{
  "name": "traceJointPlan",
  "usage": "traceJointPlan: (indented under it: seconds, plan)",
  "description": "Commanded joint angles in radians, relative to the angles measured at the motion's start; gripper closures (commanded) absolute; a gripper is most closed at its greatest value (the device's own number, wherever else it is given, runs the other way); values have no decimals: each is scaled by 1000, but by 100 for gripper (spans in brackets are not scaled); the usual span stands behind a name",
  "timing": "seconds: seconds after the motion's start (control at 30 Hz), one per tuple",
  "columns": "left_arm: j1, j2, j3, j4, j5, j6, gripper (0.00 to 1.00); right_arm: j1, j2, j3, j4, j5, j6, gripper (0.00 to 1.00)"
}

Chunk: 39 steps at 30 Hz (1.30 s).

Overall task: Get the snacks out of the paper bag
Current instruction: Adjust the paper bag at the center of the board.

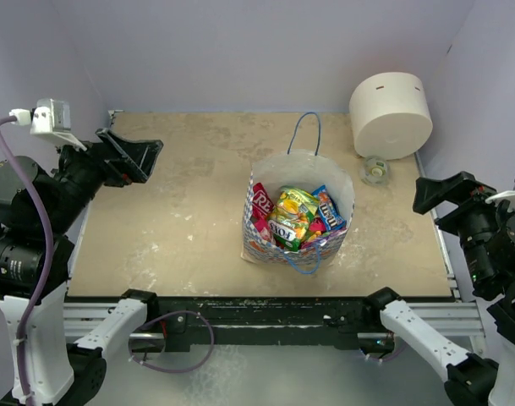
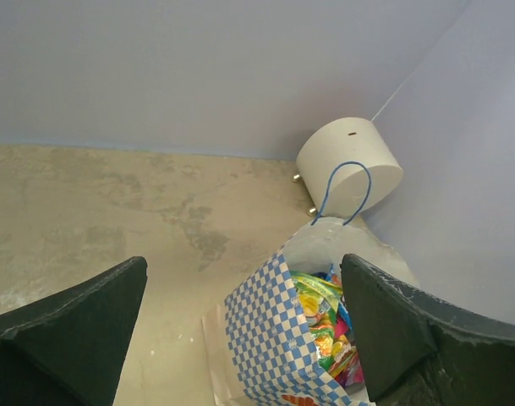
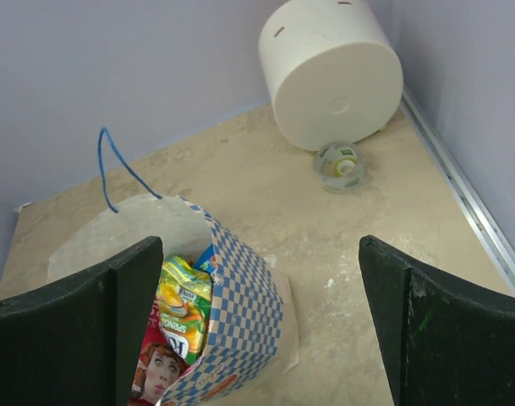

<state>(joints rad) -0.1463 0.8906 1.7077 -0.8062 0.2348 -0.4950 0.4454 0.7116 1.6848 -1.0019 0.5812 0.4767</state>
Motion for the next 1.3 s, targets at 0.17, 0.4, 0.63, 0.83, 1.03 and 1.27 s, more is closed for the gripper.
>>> traceJointPlan:
  seconds: [0.17, 0.4, 0.63, 0.83, 1.03, 1.27]
  plan:
    - [4, -18, 9, -68, -113, -10, 1, -108, 87, 79, -196, -36, 130, 1]
    - [5, -14, -10, -69, -78, -39, 1, -139, 107, 30, -194, -186, 146, 1]
    - [6, -5, -123, 12, 111, -159, 1, -148, 42, -98, 7, -486, 83, 1]
    - [7, -13, -271, 154, 301, -300, 1, -150, 145, -143, 106, -649, -33, 1]
    - [8, 10, -365, 209, 425, -370, 1, -152, 379, -54, 208, -750, -181, 1]
    - [8, 81, -342, 83, 423, -304, 1, -152, 658, 80, 271, -850, -296, 2]
